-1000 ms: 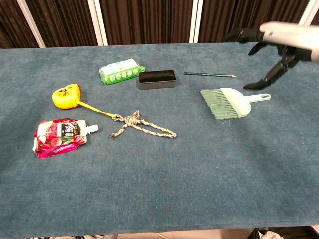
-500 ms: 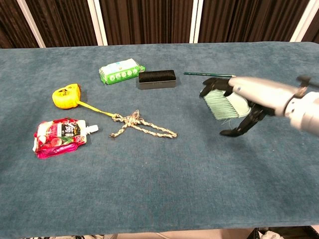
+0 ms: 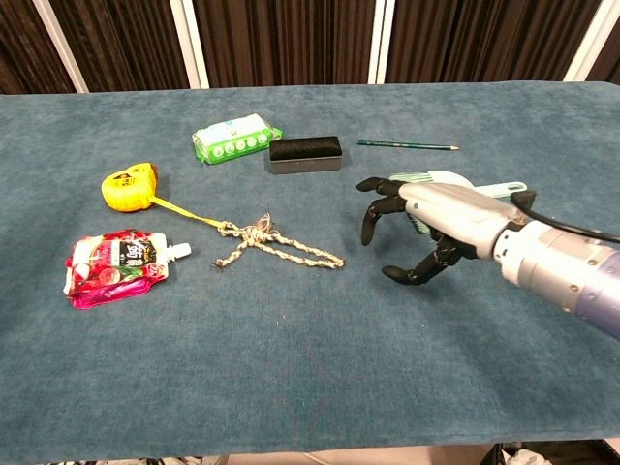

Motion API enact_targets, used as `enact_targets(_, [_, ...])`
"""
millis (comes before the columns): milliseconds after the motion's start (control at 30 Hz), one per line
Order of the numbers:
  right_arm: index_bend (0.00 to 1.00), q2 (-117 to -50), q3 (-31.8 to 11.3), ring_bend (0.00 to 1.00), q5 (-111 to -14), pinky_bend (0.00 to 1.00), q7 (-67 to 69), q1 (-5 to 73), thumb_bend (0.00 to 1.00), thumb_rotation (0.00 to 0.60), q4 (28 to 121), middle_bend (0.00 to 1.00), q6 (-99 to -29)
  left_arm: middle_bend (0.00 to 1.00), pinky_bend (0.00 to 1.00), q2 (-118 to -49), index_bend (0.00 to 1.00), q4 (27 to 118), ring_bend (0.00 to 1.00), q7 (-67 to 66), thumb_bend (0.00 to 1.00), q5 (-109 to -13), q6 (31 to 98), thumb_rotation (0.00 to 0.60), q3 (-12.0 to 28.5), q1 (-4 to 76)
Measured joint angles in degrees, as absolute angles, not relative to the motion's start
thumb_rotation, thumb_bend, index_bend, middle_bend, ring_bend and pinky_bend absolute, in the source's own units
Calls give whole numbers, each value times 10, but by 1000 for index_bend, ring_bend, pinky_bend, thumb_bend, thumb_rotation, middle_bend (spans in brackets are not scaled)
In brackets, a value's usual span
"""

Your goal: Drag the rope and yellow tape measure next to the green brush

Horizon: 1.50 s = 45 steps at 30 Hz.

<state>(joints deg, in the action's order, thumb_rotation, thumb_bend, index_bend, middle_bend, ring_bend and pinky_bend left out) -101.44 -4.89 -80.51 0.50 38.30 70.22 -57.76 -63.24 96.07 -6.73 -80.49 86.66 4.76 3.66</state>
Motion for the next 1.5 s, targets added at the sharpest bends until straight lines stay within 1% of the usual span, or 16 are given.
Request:
enact_targets(300, [432, -1050, -56, 24, -808, 151, 16, 391, 303, 600, 674, 0, -572, 0, 0, -632, 40, 961, 0, -68, 244, -802, 865, 600, 48, 37])
enact_targets(600, [443, -1093, -66, 24, -815, 151, 21, 395, 303, 600, 622, 0, -587, 0, 0, -632, 40, 962, 0, -68, 244, -800, 865, 600, 49, 36])
enact_targets(1067, [472, -1130, -69, 24, -825, 151, 35, 400, 305, 600, 571, 0, -591, 0, 0, -632, 40, 963, 0, -70, 244, -796, 865, 600, 51, 36])
enact_targets(1300, [523, -1142, -72, 24, -826, 151, 45, 407, 325, 600, 552, 0, -582, 0, 0, -632, 40, 964, 0, -70, 244, -795, 866, 600, 51, 36])
enact_targets(1500, [537, -1149, -77, 24, -825, 151, 51, 411, 328, 600, 543, 0, -576, 0, 0, -632, 40, 963, 0, -70, 244, -794, 865, 600, 52, 36])
